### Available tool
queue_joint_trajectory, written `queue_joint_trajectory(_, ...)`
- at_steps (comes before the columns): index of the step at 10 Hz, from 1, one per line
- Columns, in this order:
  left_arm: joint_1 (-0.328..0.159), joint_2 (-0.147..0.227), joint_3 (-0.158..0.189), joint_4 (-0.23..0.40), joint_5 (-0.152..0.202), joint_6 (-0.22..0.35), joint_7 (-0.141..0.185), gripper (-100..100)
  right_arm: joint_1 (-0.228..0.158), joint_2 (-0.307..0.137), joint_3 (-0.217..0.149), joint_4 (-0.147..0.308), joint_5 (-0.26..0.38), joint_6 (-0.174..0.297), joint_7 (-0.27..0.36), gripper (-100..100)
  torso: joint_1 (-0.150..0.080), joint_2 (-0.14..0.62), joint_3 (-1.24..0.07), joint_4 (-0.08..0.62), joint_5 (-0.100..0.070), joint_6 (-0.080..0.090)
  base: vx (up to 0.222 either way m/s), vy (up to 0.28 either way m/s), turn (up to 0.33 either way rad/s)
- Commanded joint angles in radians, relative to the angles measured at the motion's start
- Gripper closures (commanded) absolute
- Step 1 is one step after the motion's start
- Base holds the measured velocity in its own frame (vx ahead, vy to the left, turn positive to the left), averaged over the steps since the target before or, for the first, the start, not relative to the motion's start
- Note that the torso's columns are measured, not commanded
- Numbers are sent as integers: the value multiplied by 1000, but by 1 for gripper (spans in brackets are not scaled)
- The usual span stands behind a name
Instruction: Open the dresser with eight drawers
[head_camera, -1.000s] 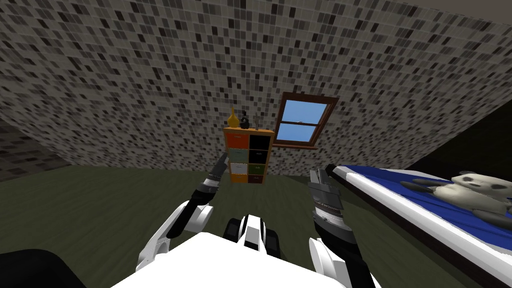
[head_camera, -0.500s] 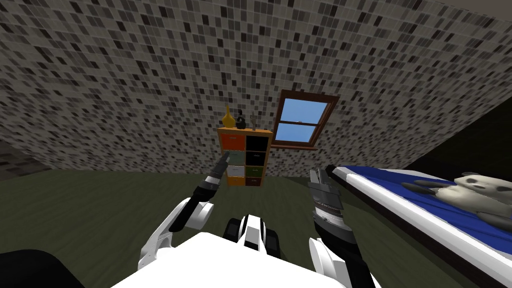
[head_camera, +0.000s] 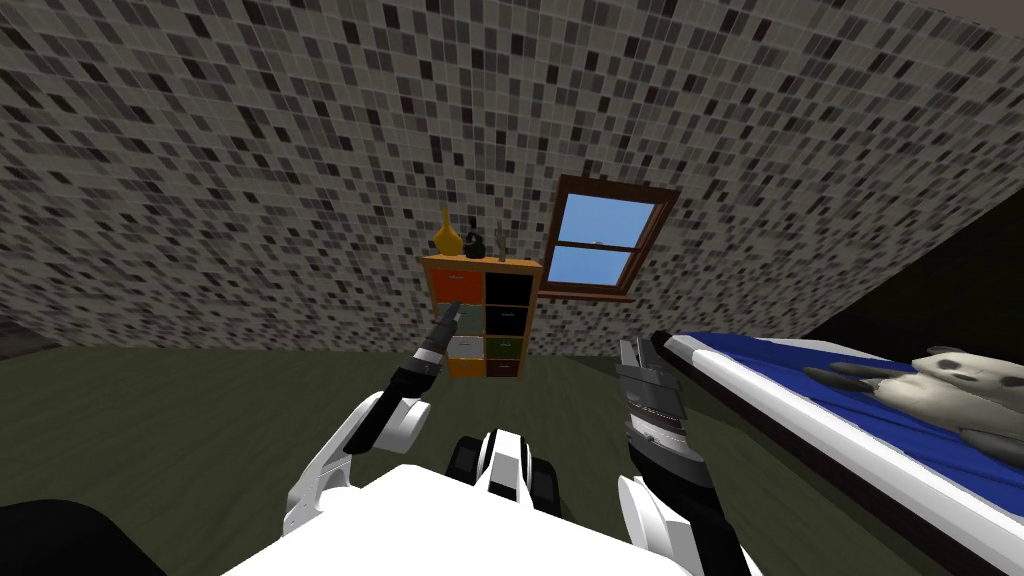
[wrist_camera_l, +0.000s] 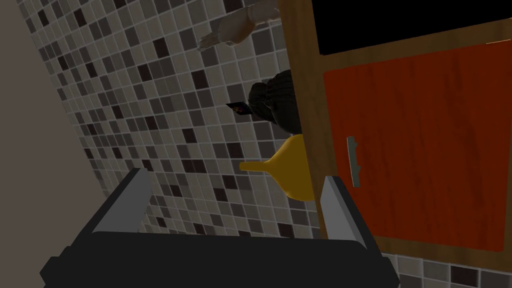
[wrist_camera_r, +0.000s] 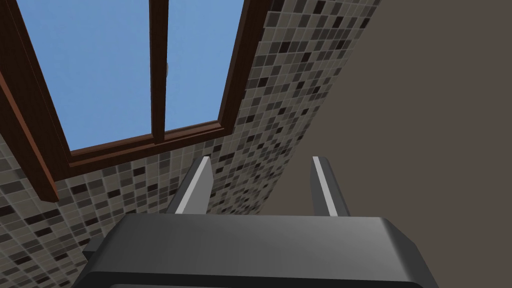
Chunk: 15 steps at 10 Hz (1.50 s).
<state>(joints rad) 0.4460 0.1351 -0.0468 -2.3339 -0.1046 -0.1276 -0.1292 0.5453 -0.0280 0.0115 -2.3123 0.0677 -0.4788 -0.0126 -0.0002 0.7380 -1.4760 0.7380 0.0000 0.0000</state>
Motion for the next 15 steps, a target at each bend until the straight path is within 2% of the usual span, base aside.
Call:
queue_joint_trajectory(1,-14,-7,0,-10,-3,48,-3,-100,0,0,0,0,0,0,0,0,1,0,0,0,0,0,102,-30,-29)
queue_joint_trajectory(11,-64,13,-1,-51,-13,226,-16,-100,0,0,0,0,0,0,0,0,-1,-1,0,0,0,0,106,-32,-26)
queue_joint_trajectory(15,-88,3,-2,-69,-18,311,-22,-100,0,0,0,0,0,0,0,0,0,0,0,0,0,0,120,-43,-32)
